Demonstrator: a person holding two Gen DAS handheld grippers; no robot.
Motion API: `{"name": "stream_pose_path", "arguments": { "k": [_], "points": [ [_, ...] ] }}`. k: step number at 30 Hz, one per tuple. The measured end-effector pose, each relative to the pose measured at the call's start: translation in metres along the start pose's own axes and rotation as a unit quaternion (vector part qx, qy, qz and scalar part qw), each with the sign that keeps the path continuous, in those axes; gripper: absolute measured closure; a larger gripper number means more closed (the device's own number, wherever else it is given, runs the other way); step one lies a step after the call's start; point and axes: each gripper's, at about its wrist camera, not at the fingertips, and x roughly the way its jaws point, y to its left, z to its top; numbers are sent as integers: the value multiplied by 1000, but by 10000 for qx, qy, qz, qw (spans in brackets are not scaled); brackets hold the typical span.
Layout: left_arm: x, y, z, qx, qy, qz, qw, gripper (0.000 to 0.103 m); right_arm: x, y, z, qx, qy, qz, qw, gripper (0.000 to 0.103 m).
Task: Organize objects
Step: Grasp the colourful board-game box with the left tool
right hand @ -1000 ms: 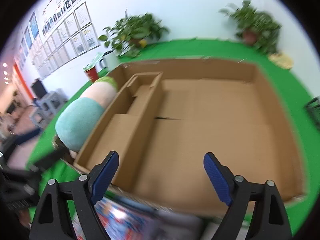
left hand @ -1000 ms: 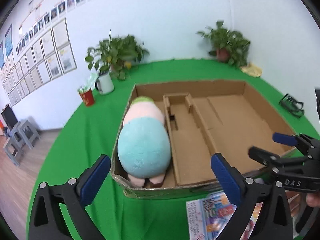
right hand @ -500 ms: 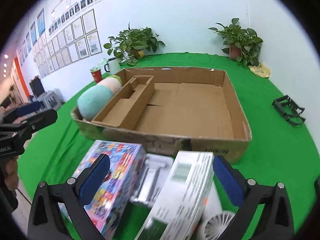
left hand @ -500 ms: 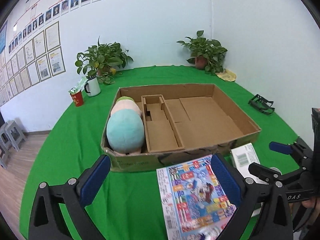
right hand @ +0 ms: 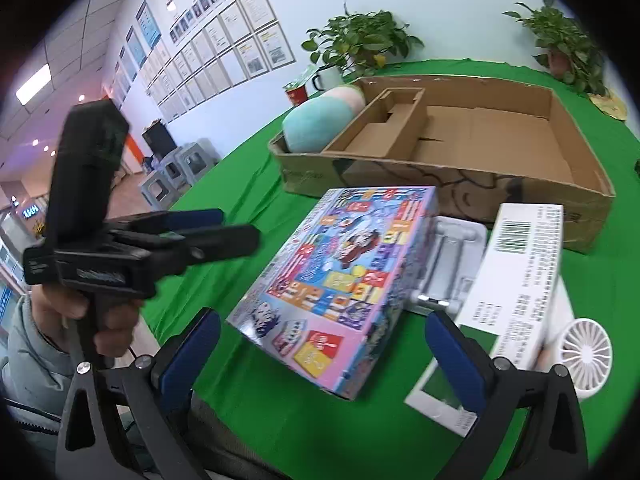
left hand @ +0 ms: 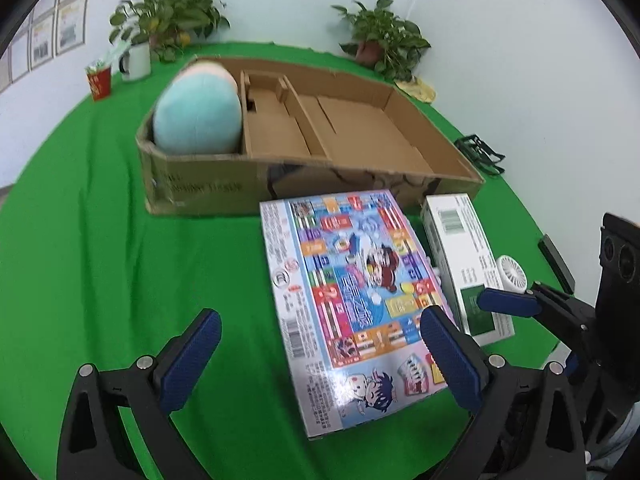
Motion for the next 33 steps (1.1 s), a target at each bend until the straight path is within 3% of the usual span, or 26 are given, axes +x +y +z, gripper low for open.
{"name": "stream_pose_path", "arguments": {
  "k": [2,6,9,21,27,31,33],
  "points": [
    [10,3,-2,-97,111,-252,9996,4,9,4,2,16,119,113,9999,1],
    [23,12,-1,-299,229,-540,9978,11,23,2,2,0,289,-93,9995,2],
    [34,11,0,-356,357,-723,9961,15,33,-5,2,132,444,-86,9989,9],
    [20,9,-19,-399,508,-973,9932,16,31,-2,-7,161,651,124,9977,10],
    [33,27,-26,-896,643,-1109,9877,16,41,-2,-10,286,838,28,9961,11],
    [42,32,-33,-1155,740,-1187,9834,23,51,1,-8,122,1010,-289,9944,23],
    [43,35,-35,-1267,719,-1230,9817,24,54,0,-9,168,1050,-274,9939,23]
  ]
}}
